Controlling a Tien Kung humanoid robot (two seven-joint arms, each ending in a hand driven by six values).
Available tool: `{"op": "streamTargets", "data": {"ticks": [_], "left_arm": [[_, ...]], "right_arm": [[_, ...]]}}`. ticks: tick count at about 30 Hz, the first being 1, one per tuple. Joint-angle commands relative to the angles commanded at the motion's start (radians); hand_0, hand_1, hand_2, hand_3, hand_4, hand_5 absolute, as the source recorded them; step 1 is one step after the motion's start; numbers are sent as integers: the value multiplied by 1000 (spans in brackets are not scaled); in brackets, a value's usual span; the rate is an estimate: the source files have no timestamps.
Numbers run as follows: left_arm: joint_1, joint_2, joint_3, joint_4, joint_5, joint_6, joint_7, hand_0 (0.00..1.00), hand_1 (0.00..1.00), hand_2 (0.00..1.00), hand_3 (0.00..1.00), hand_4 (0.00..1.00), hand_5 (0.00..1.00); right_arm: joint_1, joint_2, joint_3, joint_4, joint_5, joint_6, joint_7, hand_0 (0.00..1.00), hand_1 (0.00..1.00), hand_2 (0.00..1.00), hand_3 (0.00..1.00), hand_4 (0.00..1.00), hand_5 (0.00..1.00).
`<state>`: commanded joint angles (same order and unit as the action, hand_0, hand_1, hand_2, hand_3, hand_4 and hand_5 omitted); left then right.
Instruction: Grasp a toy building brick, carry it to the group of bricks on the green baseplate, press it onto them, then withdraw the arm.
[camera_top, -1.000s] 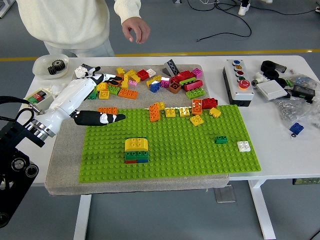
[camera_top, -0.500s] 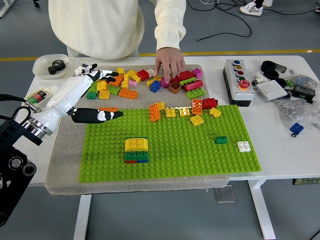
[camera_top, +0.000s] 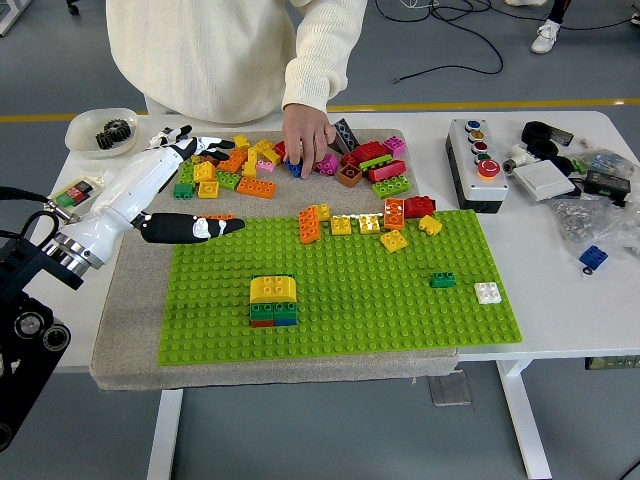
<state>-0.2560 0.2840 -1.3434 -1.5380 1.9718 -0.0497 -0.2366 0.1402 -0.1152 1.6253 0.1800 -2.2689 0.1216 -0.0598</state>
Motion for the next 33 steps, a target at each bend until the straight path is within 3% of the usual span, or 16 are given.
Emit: {"op": "streamTargets", "data": {"ticks": [33], "left_arm": [[9, 3, -14, 9, -11, 10, 7, 998, 808, 764, 839, 998, 516]], "right_arm": [[-4, 2, -26, 0, 0, 3, -5, 745, 648, 728, 626, 886, 481]]}}
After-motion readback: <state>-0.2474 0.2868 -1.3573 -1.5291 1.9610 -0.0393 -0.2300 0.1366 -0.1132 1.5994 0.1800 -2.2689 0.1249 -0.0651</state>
